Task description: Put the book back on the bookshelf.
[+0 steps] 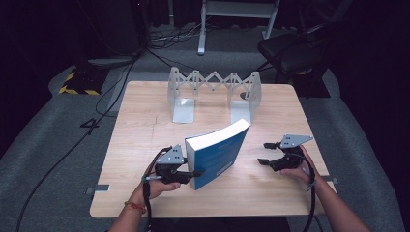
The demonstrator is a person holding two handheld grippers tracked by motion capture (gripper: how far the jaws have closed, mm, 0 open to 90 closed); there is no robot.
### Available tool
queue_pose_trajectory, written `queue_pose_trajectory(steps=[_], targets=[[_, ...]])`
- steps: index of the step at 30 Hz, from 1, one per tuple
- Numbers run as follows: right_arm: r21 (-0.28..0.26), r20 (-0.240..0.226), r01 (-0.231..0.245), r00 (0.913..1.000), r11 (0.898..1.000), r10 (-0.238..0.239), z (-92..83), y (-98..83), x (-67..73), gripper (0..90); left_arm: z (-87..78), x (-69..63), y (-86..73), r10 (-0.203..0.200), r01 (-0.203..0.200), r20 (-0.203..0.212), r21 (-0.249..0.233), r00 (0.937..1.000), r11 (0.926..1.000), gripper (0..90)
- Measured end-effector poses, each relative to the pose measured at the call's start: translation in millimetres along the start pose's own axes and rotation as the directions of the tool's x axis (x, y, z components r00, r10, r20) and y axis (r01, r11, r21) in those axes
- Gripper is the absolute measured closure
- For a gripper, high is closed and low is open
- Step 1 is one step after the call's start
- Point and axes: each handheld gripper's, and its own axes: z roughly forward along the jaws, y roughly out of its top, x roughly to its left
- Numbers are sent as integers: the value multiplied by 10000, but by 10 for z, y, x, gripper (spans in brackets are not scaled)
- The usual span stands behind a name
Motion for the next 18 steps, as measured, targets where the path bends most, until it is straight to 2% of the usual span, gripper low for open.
queue_pose_trajectory(steps=[1, 3, 4, 5, 6, 8, 9, 11, 14, 16, 18], targets=[[-582, -168, 265, 9995, 9980, -276, -39, 209, 47, 283, 2, -13, 0, 52, -52, -66, 11, 10000, 10000, 589], [-744, -215, 435, 9987, 9963, -452, -52, 278, 61, 284, 3, -20, -2, 41, -41, -64, -9, 10000, 10000, 589], [-988, -317, 518, 9980, 9938, -552, -65, 367, 74, 285, 2, -24, -1, 80, -80, -89, 26, 9999, 10000, 588], [-1307, -508, 767, 9952, 9884, -839, -73, 558, 108, 282, 3, -27, -2, 86, -86, -121, 24, 9999, 10000, 588], [-1380, -489, 967, 9933, 9857, -1043, -71, 637, 125, 278, 4, -30, -5, 61, -61, -129, -8, 9999, 10000, 587], [-1463, -539, 1052, 9920, 9836, -1141, -71, 690, 133, 274, 6, -30, -6, 116, -116, -174, -18, 9998, 9999, 587], [-1689, -789, 1240, 9872, 9778, -1388, -69, 835, 150, 271, 6, -33, -7, 124, -125, -223, -23, 9997, 9999, 584], [-1695, -774, 1335, 9859, 9765, -1482, -66, 877, 156, 269, 5, -36, -11, 143, -144, -290, -43, 9995, 9999, 582], [-1874, -1157, 1386, 9800, 9724, -1620, -14, 1016, 154, 268, 3, -45, -6, 264, -263, -417, 27, 9988, 9997, 580], [-1879, -1381, 1575, 9730, 9695, -1848, 52, 1069, 168, 258, 4, -51, -7, 297, -296, -450, 34, 9985, 9996, 579], [-1813, -1848, 1572, 9641, 9708, -1906, 135, 1099, 182, 253, 1, -56, -6, 360, -357, -543, 70, 9979, 9993, 576]])
